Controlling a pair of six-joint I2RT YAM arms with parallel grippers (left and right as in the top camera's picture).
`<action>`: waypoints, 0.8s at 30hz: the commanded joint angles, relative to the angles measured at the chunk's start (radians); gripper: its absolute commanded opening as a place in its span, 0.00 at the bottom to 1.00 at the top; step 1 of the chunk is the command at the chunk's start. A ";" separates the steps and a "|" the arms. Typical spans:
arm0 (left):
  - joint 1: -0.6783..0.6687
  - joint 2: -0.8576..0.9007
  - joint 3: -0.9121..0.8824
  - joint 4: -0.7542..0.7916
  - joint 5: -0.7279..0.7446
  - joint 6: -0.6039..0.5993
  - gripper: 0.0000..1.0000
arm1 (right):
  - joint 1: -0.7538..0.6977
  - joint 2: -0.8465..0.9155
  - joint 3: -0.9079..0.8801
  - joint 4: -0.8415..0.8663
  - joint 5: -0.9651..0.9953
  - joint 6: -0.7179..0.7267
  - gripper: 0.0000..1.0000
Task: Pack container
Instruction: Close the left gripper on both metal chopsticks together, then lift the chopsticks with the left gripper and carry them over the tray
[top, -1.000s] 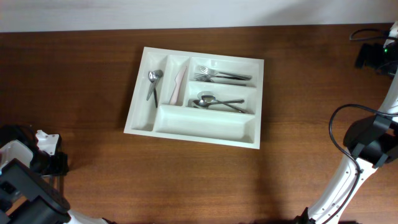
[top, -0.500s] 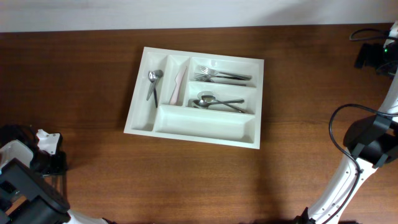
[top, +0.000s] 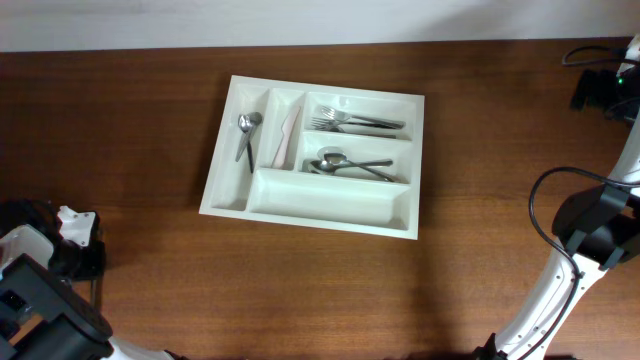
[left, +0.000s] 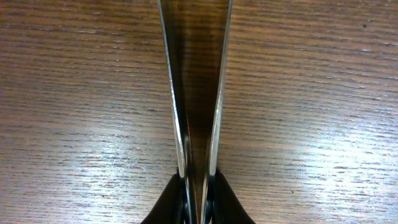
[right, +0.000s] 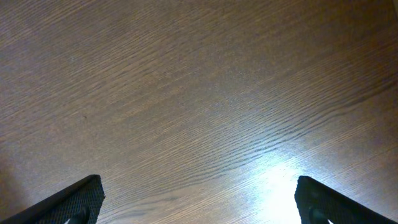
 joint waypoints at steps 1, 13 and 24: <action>0.000 0.045 0.024 0.006 -0.003 -0.048 0.02 | 0.005 0.006 -0.004 0.004 0.005 0.009 0.99; -0.108 0.044 0.269 -0.109 0.050 -0.176 0.02 | 0.005 0.006 -0.004 0.004 0.005 0.009 0.99; -0.344 0.043 0.460 -0.175 0.061 -0.616 0.02 | 0.005 0.006 -0.004 0.004 0.005 0.009 0.99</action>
